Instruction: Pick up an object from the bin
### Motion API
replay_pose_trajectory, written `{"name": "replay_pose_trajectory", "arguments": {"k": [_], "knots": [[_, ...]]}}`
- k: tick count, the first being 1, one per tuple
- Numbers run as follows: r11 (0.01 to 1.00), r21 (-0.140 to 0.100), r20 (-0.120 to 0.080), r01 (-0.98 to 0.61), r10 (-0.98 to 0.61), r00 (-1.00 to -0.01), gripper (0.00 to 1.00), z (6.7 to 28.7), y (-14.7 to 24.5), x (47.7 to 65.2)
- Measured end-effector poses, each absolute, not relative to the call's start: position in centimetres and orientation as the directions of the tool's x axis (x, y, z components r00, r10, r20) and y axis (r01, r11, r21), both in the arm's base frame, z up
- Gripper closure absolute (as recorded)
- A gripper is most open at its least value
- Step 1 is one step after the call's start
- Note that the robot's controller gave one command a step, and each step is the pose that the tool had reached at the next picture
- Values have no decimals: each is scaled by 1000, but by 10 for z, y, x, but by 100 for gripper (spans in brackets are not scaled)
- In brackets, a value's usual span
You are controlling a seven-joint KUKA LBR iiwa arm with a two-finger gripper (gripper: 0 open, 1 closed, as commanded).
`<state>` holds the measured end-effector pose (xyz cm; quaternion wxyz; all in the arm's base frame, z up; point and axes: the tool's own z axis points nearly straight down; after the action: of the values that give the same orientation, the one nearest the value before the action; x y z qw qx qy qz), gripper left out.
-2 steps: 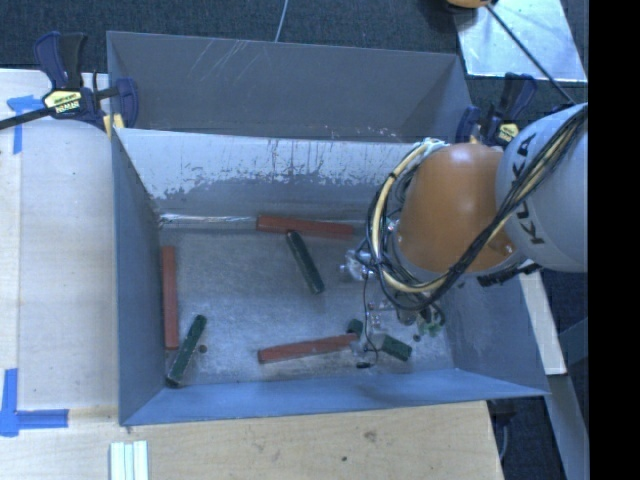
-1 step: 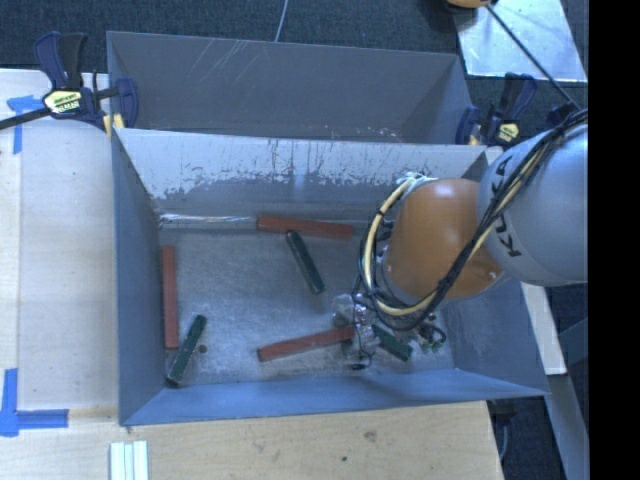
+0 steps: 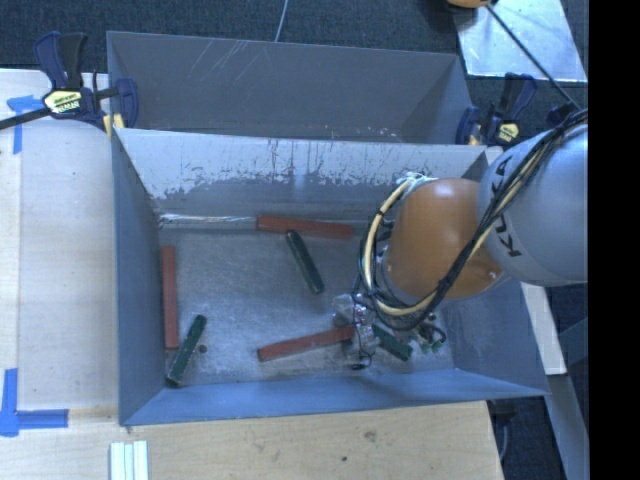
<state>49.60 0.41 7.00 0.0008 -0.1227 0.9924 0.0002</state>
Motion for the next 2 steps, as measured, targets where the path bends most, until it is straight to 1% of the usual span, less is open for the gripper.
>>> {"name": "replay_pose_trajectory", "arguments": {"k": [1,2], "knots": [[910,1,3,-414,-414,-910,100,137,-30,492],[889,-2,-2,-459,-459,-889,100,167,-40,491]]}}
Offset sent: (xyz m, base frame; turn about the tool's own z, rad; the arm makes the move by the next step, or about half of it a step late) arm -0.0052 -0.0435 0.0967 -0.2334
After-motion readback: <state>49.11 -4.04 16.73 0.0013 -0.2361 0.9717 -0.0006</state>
